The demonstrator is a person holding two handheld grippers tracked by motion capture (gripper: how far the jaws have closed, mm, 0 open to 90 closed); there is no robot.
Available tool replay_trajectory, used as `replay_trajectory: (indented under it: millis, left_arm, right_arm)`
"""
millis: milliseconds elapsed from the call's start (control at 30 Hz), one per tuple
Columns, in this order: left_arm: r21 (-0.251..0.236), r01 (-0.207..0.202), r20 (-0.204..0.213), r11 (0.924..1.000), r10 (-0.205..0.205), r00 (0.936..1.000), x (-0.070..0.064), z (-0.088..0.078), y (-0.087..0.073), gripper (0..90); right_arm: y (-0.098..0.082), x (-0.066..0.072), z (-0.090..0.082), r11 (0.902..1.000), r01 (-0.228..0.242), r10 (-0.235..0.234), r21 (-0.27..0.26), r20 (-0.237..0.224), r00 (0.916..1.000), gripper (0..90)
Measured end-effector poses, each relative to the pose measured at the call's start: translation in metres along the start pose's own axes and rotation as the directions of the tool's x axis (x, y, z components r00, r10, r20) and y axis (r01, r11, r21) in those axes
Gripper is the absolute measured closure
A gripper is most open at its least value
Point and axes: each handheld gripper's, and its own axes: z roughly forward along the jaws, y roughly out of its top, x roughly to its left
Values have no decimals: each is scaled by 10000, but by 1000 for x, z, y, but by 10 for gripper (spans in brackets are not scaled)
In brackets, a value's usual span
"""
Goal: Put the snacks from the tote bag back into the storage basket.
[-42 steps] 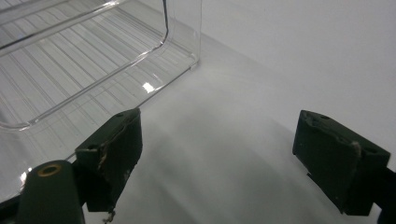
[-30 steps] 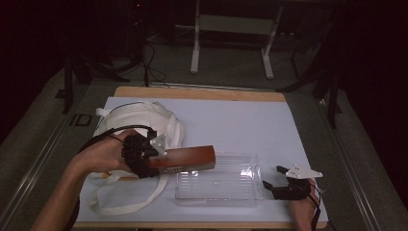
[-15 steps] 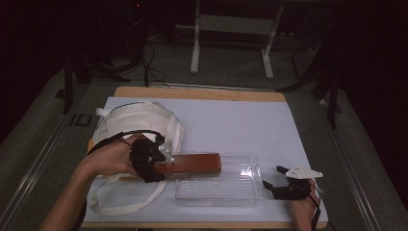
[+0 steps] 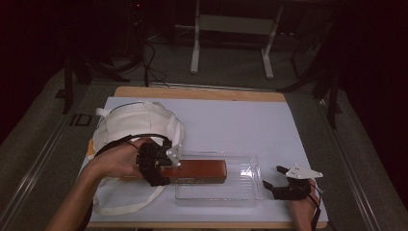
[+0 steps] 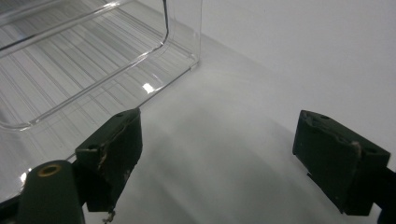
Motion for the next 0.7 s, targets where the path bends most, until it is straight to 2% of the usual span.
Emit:
replay_trajectory:
  millis: [300, 467, 700]
  left_arm:
    - [74, -195, 148, 9998, 194, 9997, -2, 9, 5, 437]
    - [167, -167, 217, 9997, 163, 9996, -6, 11, 6, 437]
    - [232, -365, 200, 9991, 361, 9991, -10, 13, 11, 437]
  right_arm:
    - [0, 0, 0, 10000, -9, 9, -7, -6, 10000, 158]
    - [0, 0, 0, 10000, -2, 2, -6, -3, 10000, 158]
    - [0, 0, 0, 10000, 6, -6, 1, -3, 10000, 158]
